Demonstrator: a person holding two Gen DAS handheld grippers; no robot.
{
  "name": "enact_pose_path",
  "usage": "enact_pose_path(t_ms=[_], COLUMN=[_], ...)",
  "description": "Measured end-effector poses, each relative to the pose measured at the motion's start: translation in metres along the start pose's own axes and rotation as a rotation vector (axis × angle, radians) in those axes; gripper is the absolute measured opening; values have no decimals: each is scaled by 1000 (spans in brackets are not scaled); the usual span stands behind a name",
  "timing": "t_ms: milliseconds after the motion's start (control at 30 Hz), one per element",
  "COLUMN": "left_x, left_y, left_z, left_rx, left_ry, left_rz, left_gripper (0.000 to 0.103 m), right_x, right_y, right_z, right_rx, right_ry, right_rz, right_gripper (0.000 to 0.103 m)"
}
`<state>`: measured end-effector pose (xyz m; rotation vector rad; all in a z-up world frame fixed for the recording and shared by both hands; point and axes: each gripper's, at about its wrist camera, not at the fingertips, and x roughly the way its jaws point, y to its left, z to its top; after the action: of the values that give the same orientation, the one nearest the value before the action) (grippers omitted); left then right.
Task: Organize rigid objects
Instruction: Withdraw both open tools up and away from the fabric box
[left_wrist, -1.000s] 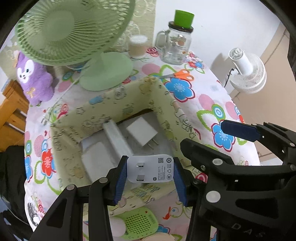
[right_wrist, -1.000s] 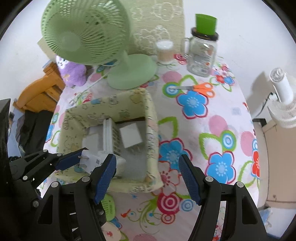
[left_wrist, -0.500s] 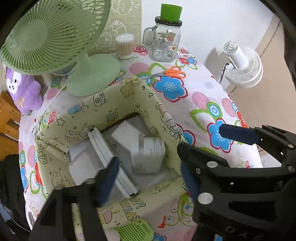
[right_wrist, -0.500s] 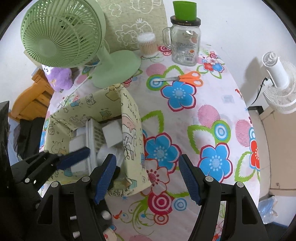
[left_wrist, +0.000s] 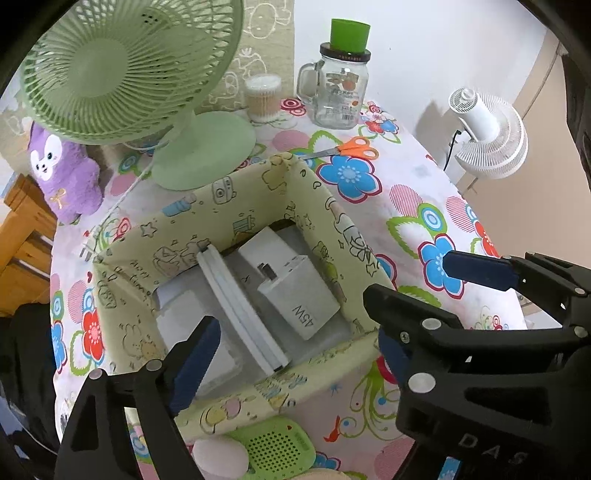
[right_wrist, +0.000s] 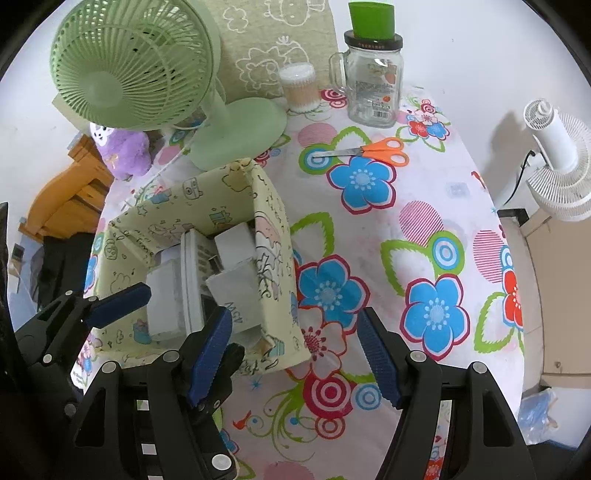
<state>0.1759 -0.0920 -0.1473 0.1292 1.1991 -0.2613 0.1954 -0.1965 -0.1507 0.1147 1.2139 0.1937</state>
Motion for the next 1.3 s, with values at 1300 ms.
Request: enact_pose_path(t_ms=[1300], left_x=[-84], left_y=[18], left_z=[-77], left_rx=[-26], left_ry=[-102], left_rz=[37], left_gripper=[98], right_x=[-71], right_y=[57], right_z=[-72], right_rx=[-47], right_ry=[-111], right_rz=[-2], right_gripper=[86])
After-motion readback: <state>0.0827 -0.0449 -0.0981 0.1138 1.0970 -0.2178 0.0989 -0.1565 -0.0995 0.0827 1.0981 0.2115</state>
